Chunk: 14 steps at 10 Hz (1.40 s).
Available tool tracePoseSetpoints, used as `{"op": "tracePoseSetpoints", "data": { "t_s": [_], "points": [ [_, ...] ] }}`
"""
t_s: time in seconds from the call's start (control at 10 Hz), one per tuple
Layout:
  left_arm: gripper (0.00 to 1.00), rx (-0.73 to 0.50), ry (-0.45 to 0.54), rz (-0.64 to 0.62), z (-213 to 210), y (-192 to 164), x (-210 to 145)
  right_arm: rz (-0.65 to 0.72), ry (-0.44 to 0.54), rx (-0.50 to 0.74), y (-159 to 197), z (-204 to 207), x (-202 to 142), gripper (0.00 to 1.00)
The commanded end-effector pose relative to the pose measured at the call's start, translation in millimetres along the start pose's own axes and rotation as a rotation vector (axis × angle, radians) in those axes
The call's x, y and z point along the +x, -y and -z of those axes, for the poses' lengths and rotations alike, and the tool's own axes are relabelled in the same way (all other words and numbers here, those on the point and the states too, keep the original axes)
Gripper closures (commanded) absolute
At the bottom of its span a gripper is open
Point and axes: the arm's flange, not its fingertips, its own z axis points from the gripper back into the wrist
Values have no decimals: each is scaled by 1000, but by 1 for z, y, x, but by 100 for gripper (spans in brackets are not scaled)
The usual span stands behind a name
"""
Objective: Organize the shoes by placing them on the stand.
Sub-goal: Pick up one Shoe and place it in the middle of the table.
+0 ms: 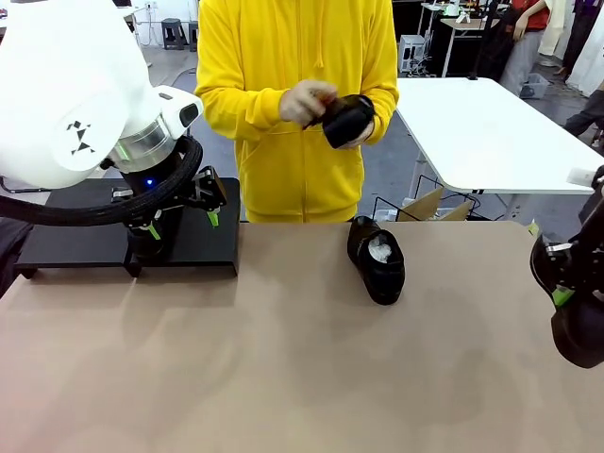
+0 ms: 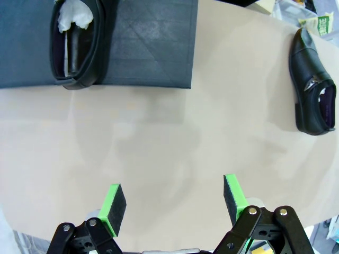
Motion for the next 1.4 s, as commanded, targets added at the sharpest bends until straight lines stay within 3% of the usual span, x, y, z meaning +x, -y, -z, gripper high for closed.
{"op": "tracePoseSetpoints", "data": {
  "t_s": [0.0,0.1,0.3,0.4,0.6,0.7,0.8,1.0,1.1,1.3],
  "points": [
    [5,10,3,-1,-2,-1,0,-8,13,1,-2,-7,-5,100],
    [5,10,3,-1,-2,-1,0,-4,41,-72,-31,-17,-21,100],
    [5,10,3,-1,-2,-1,0,-151,108,-67,-100,-50,-92,100],
    [5,10,3,-1,-2,-1,0,-216,91,-66,-122,-53,-124,100],
    [5,10,3,-1,-2,-1,0,-248,78,-37,-141,-54,-171,100],
    [5,10,3,-1,-2,-1,0,-286,199,-36,-146,-62,-198,100],
    [5,10,3,-1,-2,-1,0,-276,92,-67,-141,-52,-169,100],
    [5,10,3,-1,-2,-1,0,-276,92,-67,-141,-52,-169,100],
    [5,10,3,-1,-2,-1,0,-294,114,-67,-148,-53,-189,100],
    [5,10,3,-1,-2,-1,0,-388,89,-71,-214,-27,-200,100]
  ]
}}
